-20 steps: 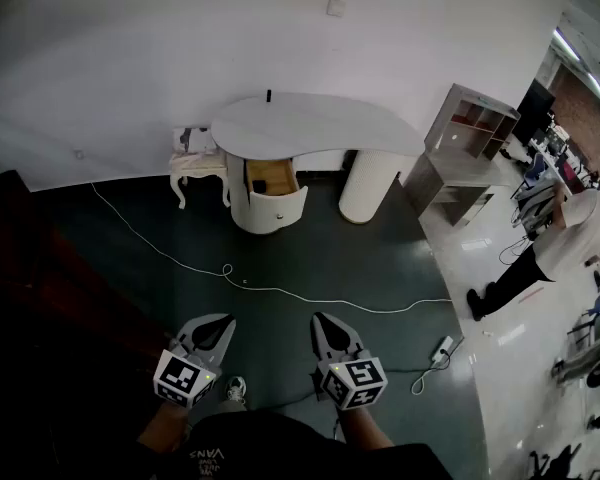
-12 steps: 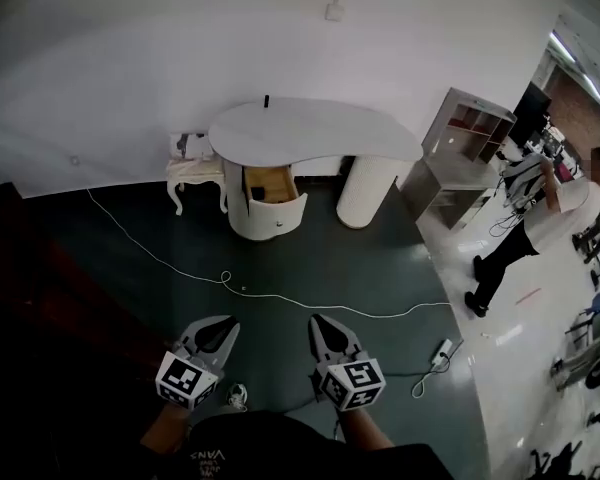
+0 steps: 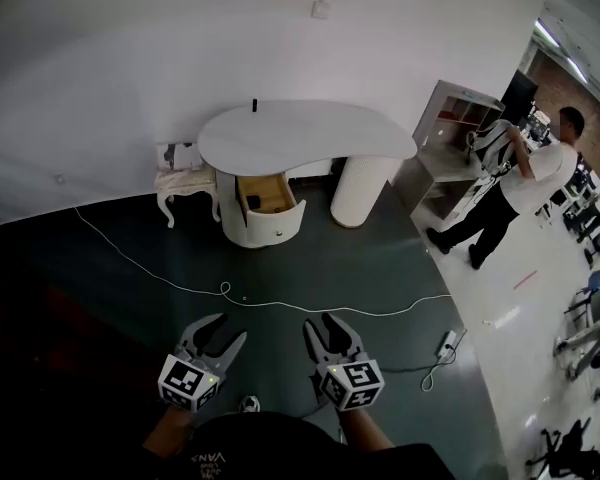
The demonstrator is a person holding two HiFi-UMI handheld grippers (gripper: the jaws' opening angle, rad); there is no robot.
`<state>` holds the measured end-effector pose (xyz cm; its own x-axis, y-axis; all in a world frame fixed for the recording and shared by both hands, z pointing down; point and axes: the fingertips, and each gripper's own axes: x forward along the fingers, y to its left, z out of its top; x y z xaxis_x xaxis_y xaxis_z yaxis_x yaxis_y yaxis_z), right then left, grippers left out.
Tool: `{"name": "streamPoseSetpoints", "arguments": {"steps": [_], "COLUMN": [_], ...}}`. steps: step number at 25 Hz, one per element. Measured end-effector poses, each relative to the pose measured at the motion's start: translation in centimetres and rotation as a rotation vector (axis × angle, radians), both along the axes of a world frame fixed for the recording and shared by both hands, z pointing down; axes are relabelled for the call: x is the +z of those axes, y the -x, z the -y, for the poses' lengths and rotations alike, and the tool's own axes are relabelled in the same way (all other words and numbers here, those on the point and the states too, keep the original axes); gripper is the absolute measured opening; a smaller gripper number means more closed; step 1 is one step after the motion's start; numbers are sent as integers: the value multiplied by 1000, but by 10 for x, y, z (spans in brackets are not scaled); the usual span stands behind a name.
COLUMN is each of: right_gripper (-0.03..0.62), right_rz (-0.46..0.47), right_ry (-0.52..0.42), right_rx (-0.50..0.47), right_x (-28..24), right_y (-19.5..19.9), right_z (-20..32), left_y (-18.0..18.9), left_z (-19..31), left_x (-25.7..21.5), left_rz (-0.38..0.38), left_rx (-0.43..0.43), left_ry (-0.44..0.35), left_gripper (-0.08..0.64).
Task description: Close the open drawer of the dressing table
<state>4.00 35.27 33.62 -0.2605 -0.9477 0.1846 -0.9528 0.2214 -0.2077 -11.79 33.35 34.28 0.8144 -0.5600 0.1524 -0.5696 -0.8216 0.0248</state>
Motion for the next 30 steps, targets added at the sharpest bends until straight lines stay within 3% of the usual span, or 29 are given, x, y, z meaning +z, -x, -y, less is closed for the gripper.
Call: {"name": "streamPoseSetpoints", "arguments": {"steps": [5, 14, 30], "right_gripper": [152, 175, 175], "right_rz": [3, -15, -43], "right_ry": [10, 68, 129], "right_rx": [58, 102, 4], "right_x": [4, 25, 61], "right_y": [8, -4, -62], "right_z": [18, 63, 220], "left_y": [14, 21, -38], "left_z": [24, 75, 215], "left_x": [6, 28, 34], "left_rz": [30, 29, 41], "left_rx": [44, 25, -86], "left_ry": [3, 55, 71], "left_gripper": [183, 184, 184]}}
